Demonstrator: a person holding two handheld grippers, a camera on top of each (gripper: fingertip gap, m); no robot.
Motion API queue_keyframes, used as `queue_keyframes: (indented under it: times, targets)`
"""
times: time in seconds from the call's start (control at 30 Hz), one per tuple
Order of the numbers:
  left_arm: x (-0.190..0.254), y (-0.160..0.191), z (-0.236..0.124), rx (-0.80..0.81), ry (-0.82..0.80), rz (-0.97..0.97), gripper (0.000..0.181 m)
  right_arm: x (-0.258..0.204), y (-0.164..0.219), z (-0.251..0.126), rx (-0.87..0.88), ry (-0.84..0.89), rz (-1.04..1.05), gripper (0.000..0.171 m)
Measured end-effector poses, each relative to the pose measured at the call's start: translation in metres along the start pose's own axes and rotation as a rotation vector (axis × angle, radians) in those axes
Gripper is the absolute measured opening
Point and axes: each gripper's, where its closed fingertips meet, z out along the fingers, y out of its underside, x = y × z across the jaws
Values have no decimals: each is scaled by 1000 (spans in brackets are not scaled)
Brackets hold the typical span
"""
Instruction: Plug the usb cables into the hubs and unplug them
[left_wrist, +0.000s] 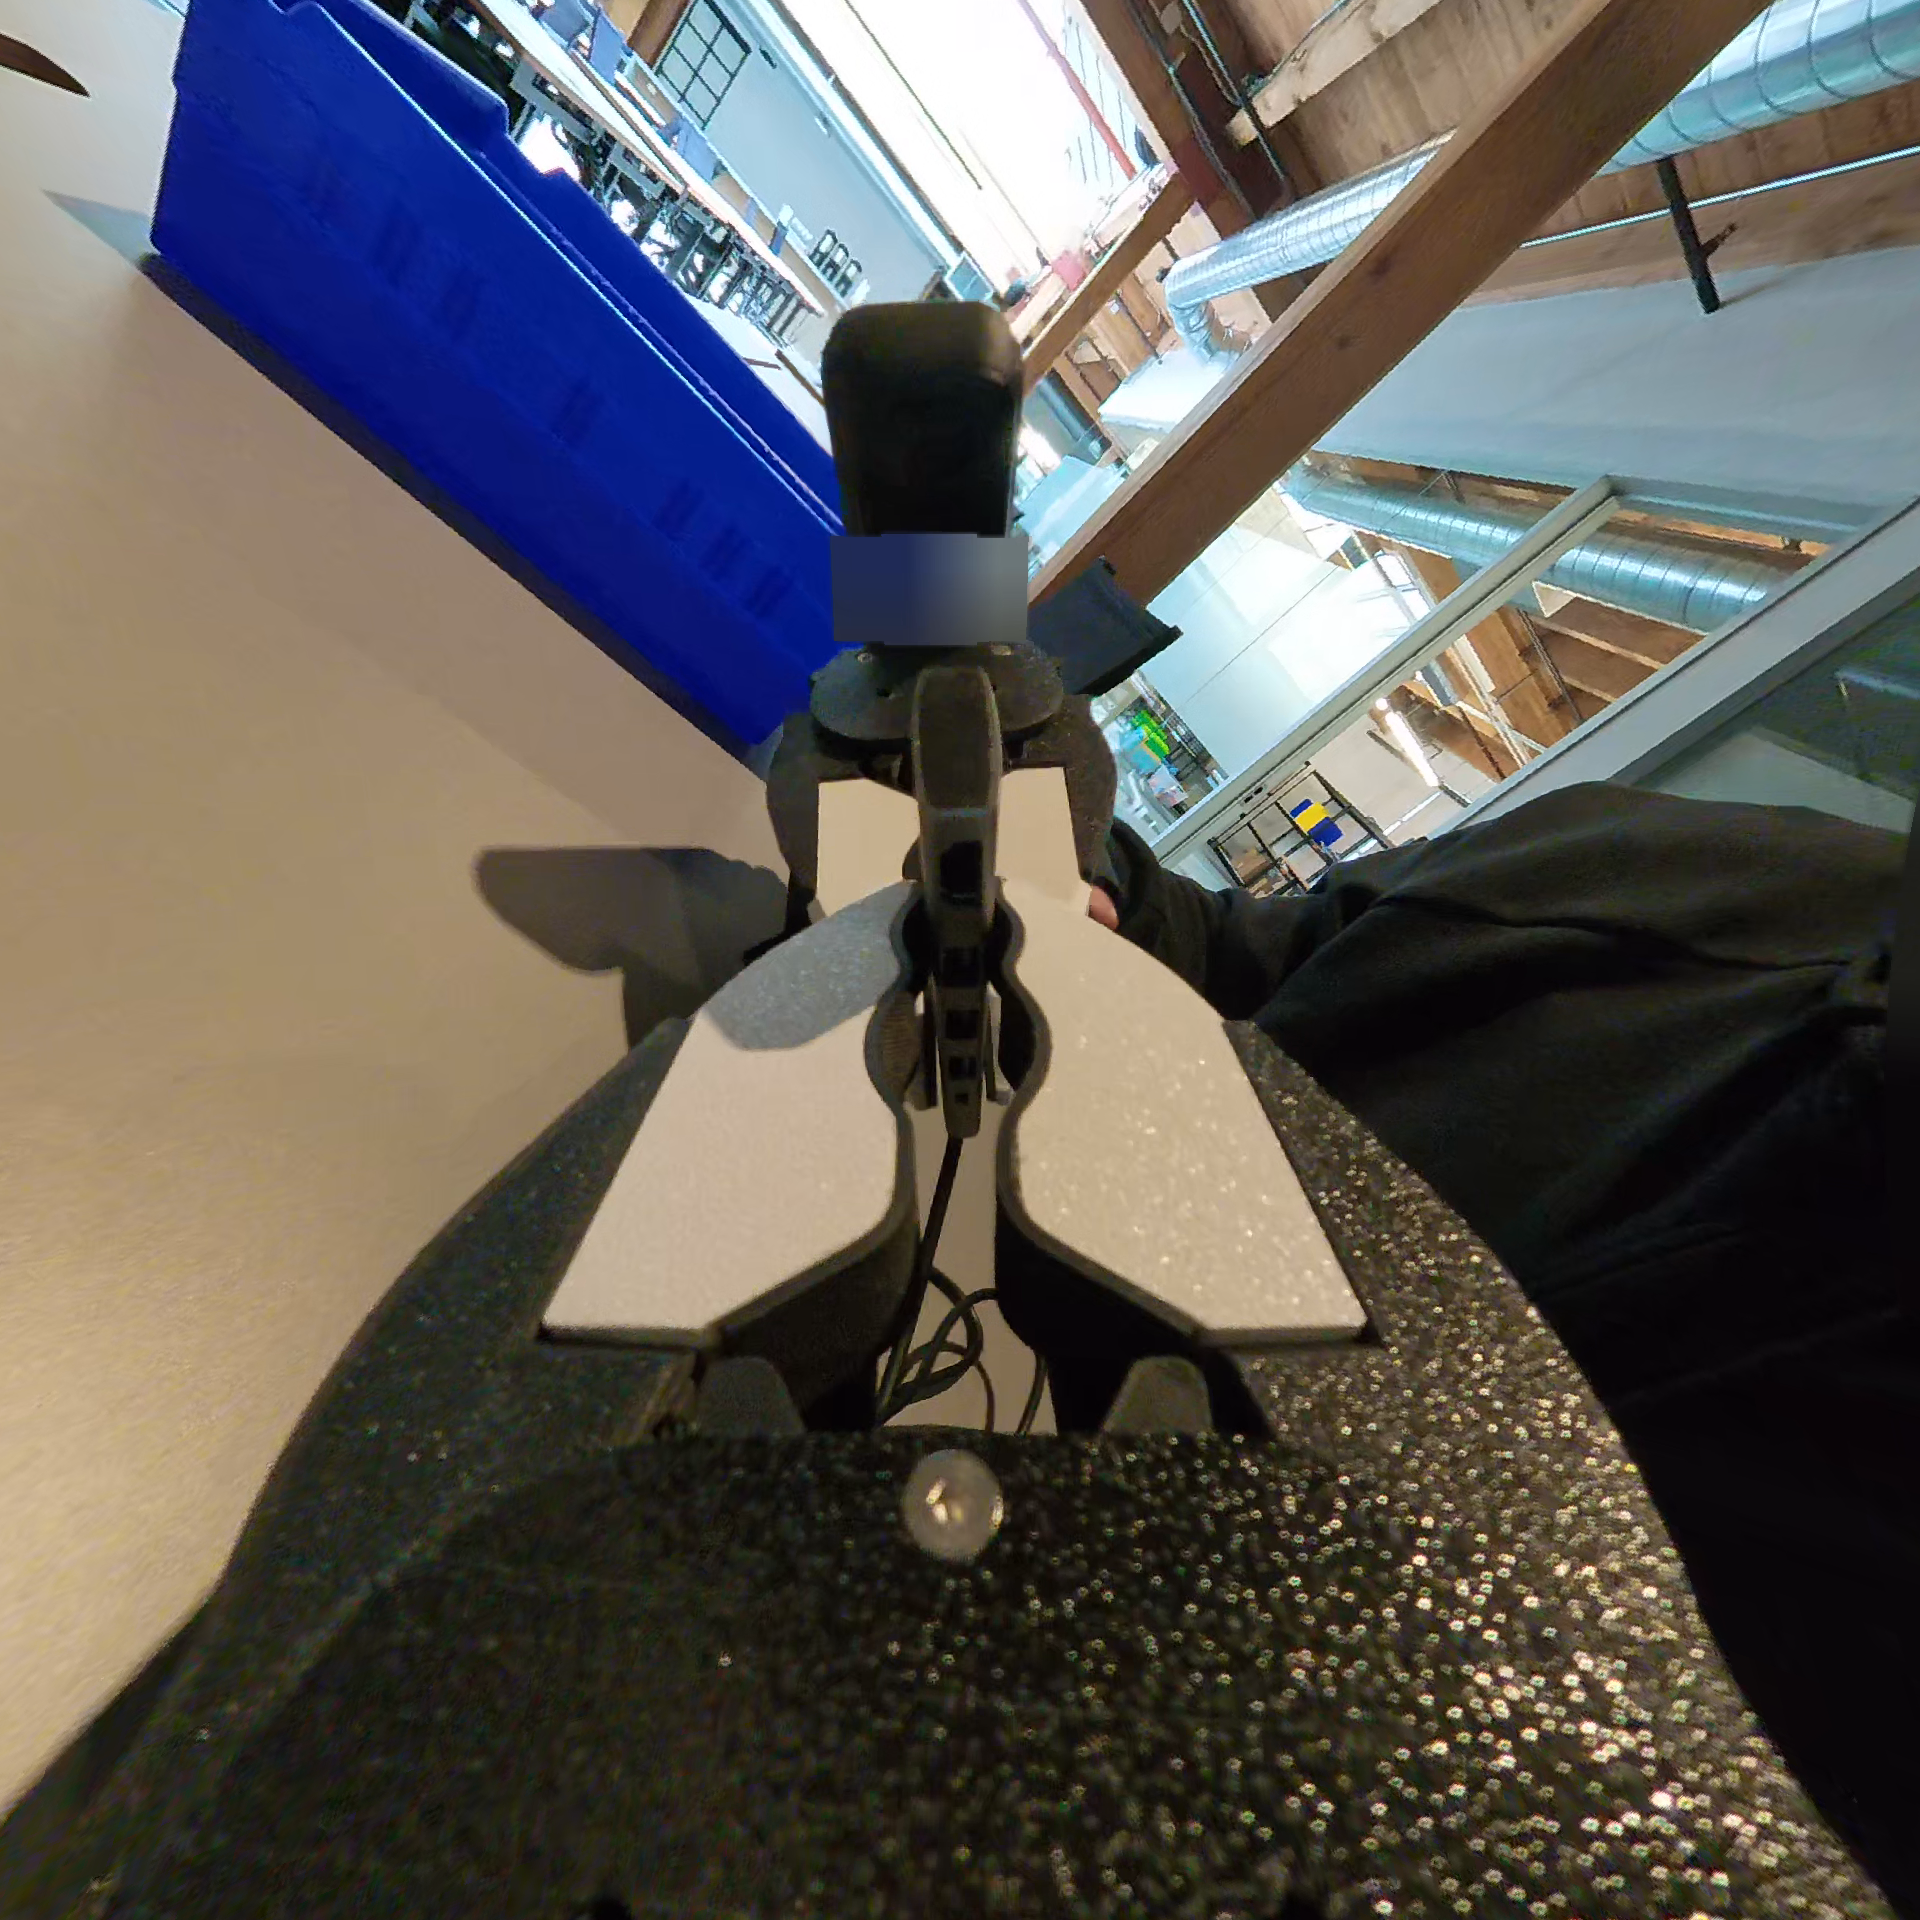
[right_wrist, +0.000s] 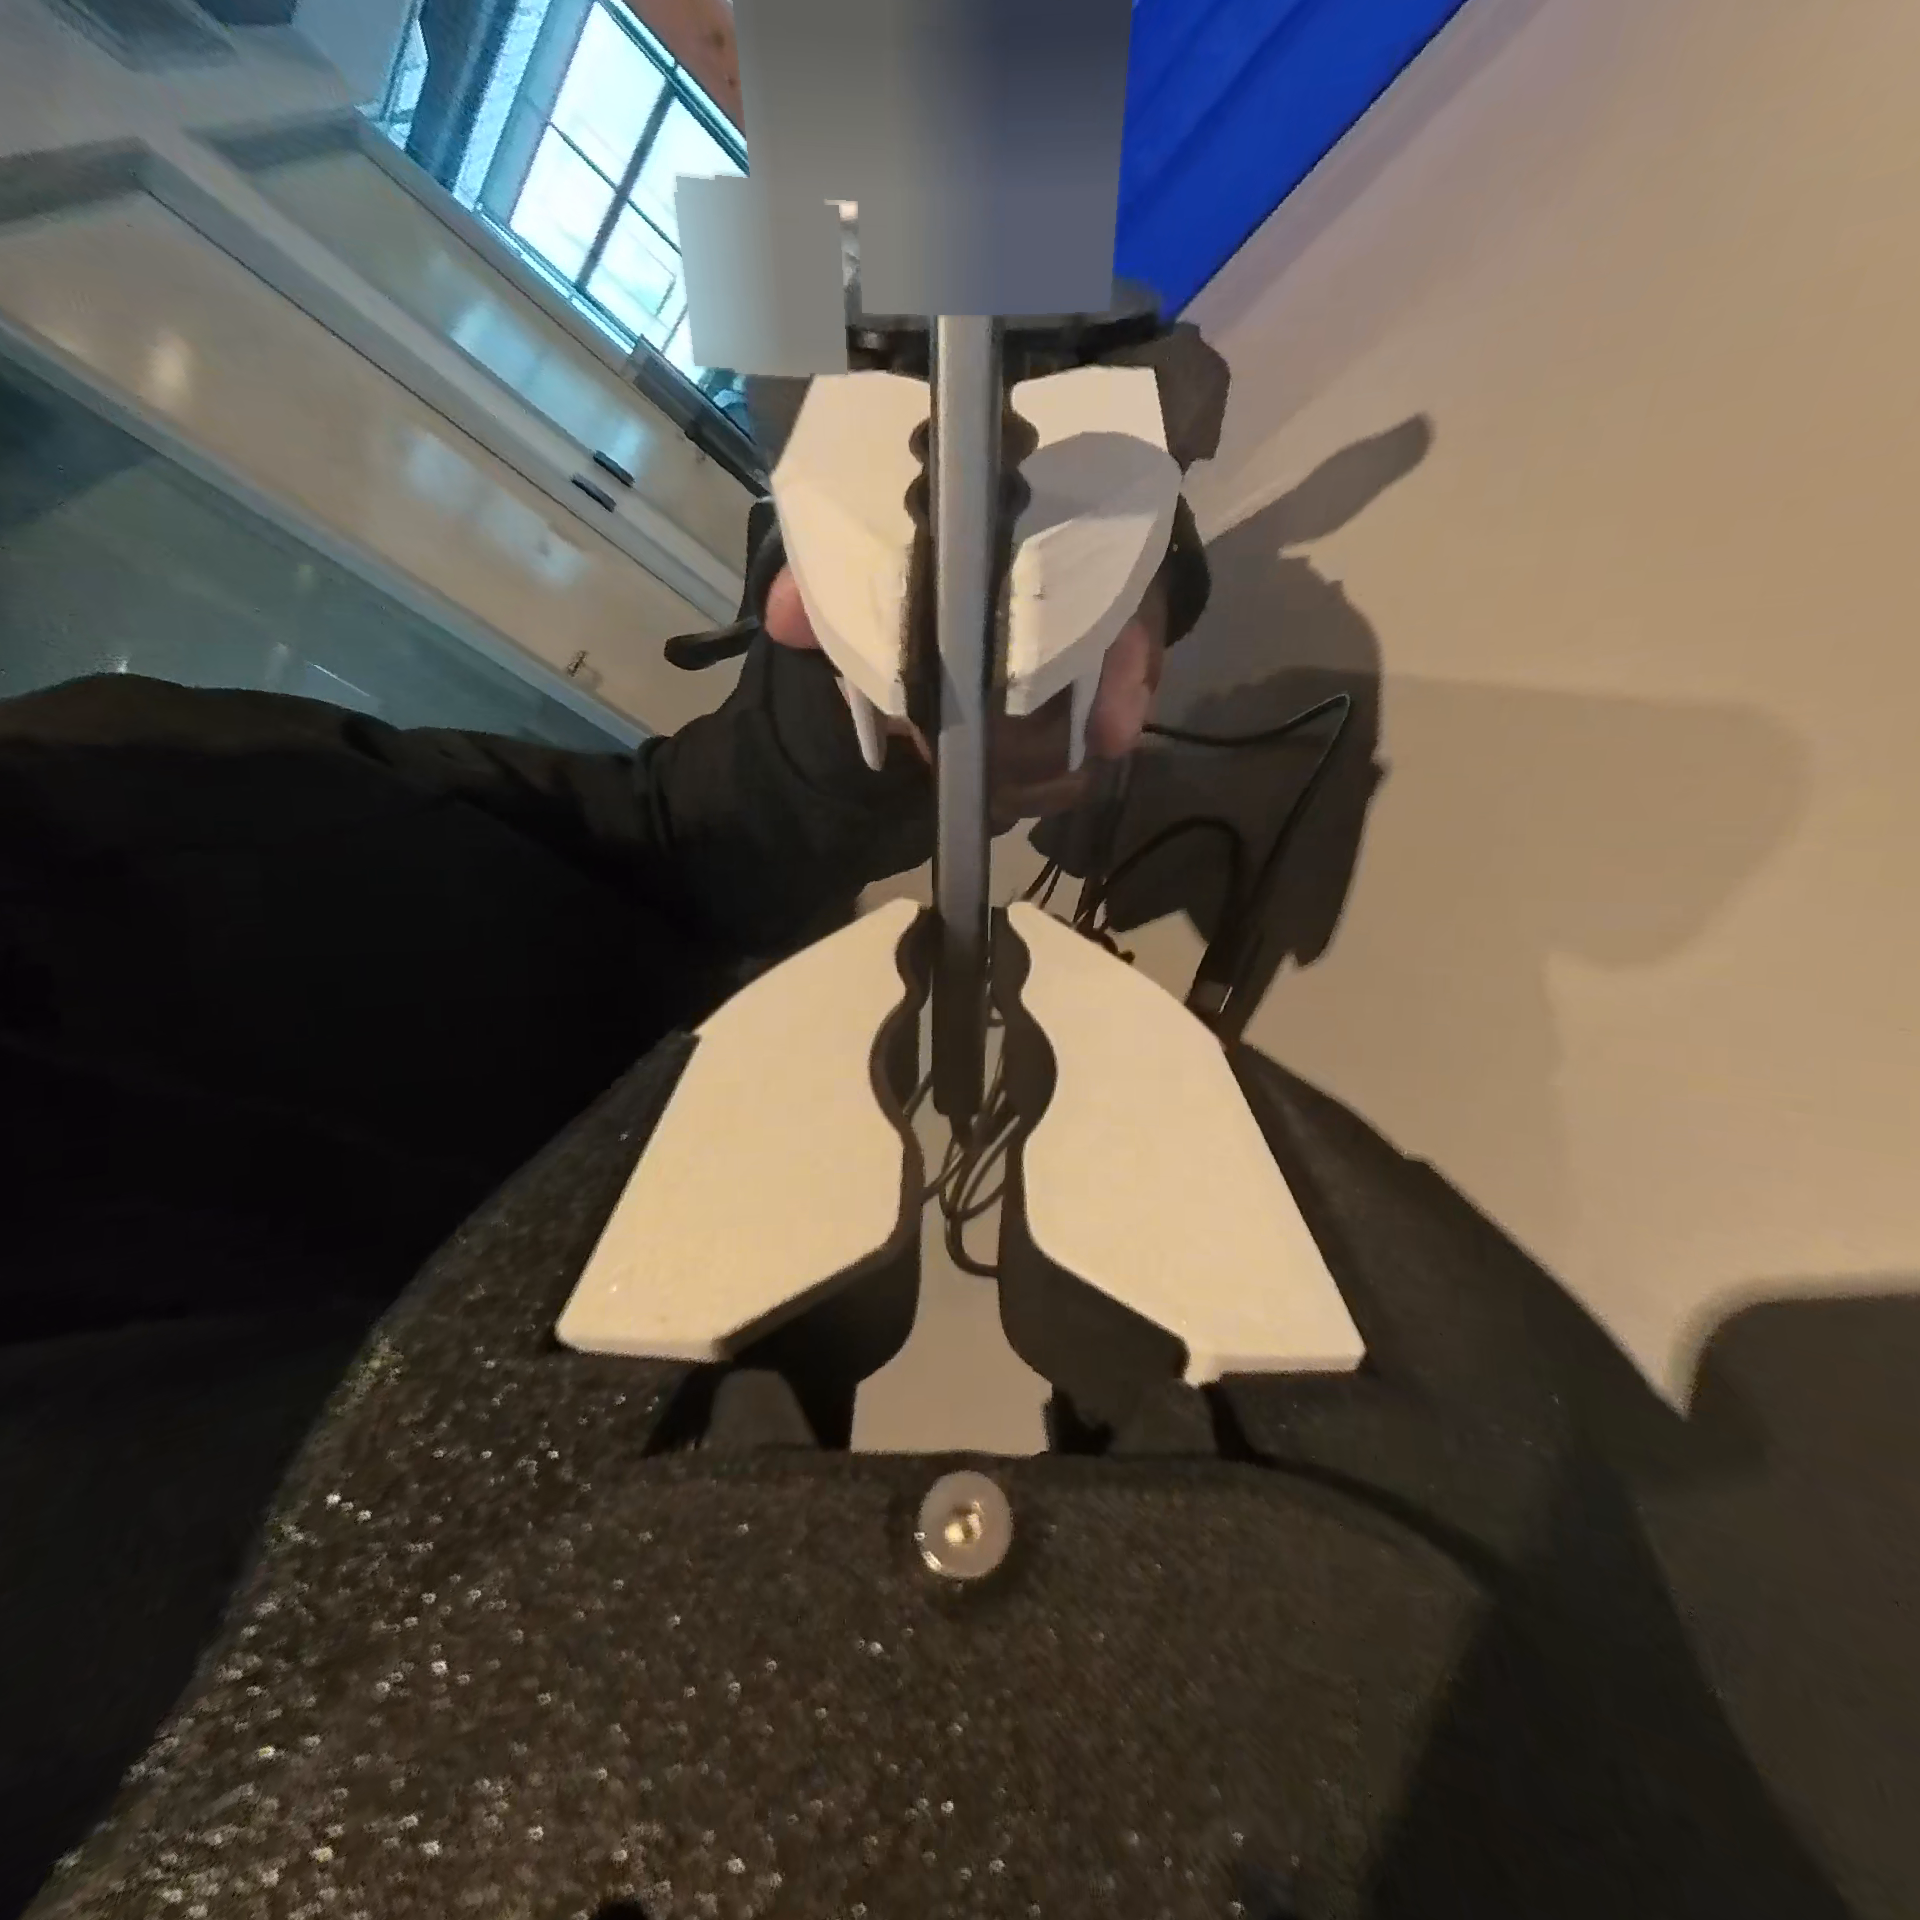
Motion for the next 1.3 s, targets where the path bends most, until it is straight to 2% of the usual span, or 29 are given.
queue_keyframes:
  times: [0.37, 0.53, 0.63, 0.77, 0.87, 1.0, 1.1, 1.3]
  targets:
    - [-2, -1, 3, 14, -24, 10, 10, 2, 6, 1, -26, -3, -19, 10]
    - [-10, -7, 2, 51, -95, 38, 12, 7, 0, -4, 10, -22, -12, 10]
    - [-6, -12, -5, 52, -90, 70, 22, 6, -5, -12, 45, -54, -13, 10]
    - [-12, -23, -23, 77, -179, 152, 24, 2, -9, -25, 79, -93, -45, 10]
    - [-24, -23, -36, 32, -284, 218, 24, -6, -9, -29, 85, -134, -91, 10]
    - [-38, -17, -48, -62, -421, 315, 24, -35, -4, -37, 86, -280, -188, 9]
    - [-42, -17, -51, -79, -459, 333, 24, -50, -2, -40, 91, -361, -235, 9]
    - [-55, 2, -52, -226, -538, 386, 22, -48, -8, -47, 117, -319, -268, 10]
